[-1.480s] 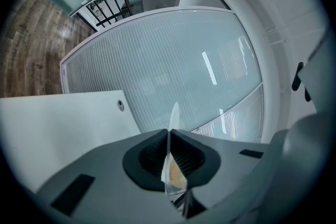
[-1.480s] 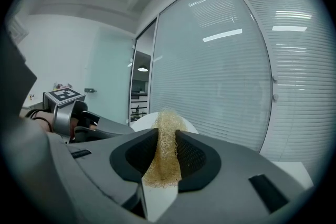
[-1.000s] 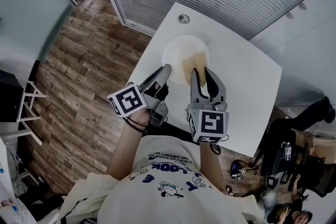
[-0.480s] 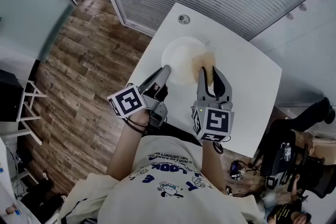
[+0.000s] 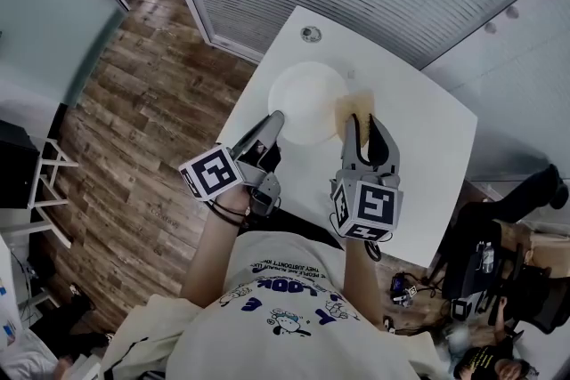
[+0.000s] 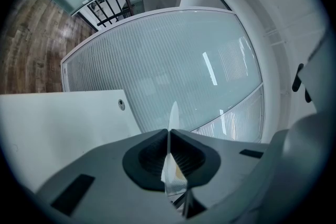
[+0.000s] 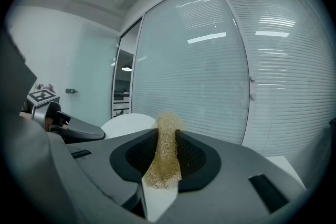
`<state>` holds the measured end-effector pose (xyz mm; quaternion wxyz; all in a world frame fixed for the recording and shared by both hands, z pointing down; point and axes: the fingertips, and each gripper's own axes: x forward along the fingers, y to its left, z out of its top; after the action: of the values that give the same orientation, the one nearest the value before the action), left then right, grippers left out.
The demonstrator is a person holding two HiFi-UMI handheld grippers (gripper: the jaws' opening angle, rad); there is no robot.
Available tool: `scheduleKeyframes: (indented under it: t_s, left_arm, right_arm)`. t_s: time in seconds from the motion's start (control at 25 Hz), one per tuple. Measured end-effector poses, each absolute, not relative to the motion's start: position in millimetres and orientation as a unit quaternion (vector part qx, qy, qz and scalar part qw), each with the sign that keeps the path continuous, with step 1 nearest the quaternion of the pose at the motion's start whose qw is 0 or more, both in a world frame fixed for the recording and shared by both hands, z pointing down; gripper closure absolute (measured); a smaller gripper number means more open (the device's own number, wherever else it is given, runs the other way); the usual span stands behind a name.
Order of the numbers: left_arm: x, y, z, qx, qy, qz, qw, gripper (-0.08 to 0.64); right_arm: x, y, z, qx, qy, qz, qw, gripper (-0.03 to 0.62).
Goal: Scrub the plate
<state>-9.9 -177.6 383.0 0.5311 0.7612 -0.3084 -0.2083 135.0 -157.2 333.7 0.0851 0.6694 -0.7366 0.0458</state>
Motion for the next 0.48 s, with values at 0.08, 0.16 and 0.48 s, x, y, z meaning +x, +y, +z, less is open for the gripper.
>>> scheduleKeyframes:
  t_s: [0.08, 0.16, 0.48]
  left_arm:
    - [-12.4, -177.6, 385.9, 0.755, -0.314, -0.21, 0.536, 0.522]
    - [-14.0, -178.1, 386.0, 0.754, -0.317, -0.212, 0.535, 0.522]
    - [-22.9, -180.3, 381.5, 0.759, -0.325, -0.219, 0.52, 0.522]
  right_arm:
    - [138.8, -156.4, 332.2, 0.674, -0.733, 0.046, 0.081, 0.492]
    - [143.4, -155.5, 331.3, 0.679, -0.728, 0.045, 0.078, 0.492]
    - [157.5, -152.8, 327.7, 0.698, -0.711, 0.038, 0.07, 0.492]
